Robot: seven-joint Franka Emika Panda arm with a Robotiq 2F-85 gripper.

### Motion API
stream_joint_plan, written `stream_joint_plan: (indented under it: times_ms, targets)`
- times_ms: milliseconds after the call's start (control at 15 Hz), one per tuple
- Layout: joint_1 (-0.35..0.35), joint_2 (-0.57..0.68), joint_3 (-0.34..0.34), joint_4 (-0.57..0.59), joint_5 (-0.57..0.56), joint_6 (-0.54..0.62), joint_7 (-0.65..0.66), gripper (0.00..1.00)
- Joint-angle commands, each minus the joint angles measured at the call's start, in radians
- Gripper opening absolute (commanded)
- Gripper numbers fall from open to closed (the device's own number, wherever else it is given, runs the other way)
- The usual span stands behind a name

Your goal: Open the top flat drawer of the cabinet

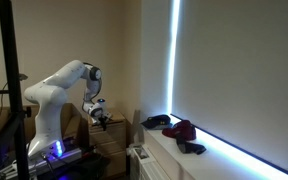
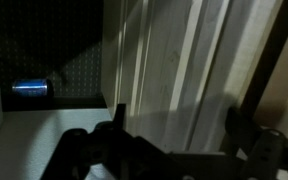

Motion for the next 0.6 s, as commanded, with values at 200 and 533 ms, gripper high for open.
stream_joint_plan:
  times_ms: [200, 533]
  targets:
    - [0.020, -0.001, -0.034, 0.006, 0.019, 0.012, 0.018, 1.00]
    - [-0.037, 0.034, -0.003, 0.019, 0.017, 0.065, 0.042, 1.00]
